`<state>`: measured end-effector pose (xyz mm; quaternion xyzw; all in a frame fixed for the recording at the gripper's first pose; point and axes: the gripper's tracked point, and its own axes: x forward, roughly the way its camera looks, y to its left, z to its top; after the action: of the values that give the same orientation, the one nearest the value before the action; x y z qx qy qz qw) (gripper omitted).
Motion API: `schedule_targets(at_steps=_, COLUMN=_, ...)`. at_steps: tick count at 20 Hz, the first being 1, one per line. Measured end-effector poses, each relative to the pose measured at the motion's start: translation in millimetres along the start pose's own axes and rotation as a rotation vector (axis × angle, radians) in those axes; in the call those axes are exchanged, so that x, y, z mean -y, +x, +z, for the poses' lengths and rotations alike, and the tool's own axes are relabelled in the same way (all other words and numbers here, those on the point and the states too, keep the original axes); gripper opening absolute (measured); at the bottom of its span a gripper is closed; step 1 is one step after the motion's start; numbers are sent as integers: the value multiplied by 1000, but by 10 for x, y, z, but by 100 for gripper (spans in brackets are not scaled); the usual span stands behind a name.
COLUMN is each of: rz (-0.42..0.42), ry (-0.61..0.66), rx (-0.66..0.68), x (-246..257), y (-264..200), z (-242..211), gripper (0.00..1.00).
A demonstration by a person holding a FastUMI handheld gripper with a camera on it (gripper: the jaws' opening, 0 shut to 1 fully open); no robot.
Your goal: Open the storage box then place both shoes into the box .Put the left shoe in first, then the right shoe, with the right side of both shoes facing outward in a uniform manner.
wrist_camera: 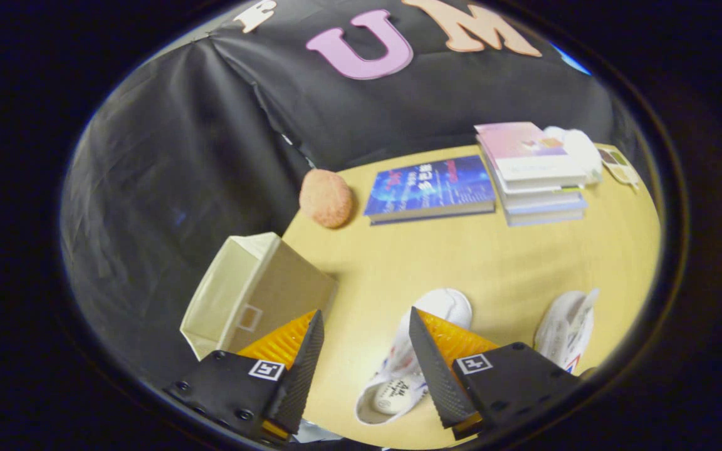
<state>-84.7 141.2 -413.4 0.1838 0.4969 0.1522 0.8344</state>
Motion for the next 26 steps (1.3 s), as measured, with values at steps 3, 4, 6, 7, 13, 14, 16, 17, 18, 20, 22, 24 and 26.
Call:
schedule_targets(at_steps=3, rz=-40, ry=64, rx=-52, x=286, y=17, z=-233, gripper=84)
schedule_targets(at_steps=4, rz=-53, ry=78, rx=-65, x=361, y=32, z=-289, gripper=84)
schedule_targets(at_steps=6, rz=-71, ry=97, rx=-87, x=475, y=51, z=-401, gripper=84)
schedule_targets(at_steps=7, rz=-79, ry=104, rx=-99, x=516, y=58, z=-460, gripper=84)
schedule_targets(at_steps=13, rz=-70, ry=207, rx=-151, x=600, y=88, z=-644, gripper=84)
schedule_targets(at_steps=14, rz=-68, ry=221, rx=-148, x=609, y=70, z=-649, gripper=84)
schedule_targets(at_steps=16, rz=-51, ry=249, rx=-156, x=572, y=28, z=-721, gripper=84)
schedule_targets(at_steps=17, rz=-51, ry=243, rx=-165, x=574, y=5, z=-786, gripper=84)
schedule_targets(at_steps=18, rz=-47, ry=230, rx=-175, x=564, y=-5, z=-854, gripper=84)
schedule_targets(at_steps=20, rz=-44, ry=208, rx=-199, x=547, y=-12, z=-992, gripper=84)
schedule_targets(at_steps=22, rz=-51, ry=198, rx=-219, x=542, y=24, z=-1095, gripper=84)
schedule_targets(at_steps=24, rz=-60, ry=187, rx=-227, x=555, y=88, z=-1137, gripper=84)
schedule_targets(at_steps=26, rz=-81, ry=186, rx=-238, x=596, y=165, z=-1166, gripper=75)
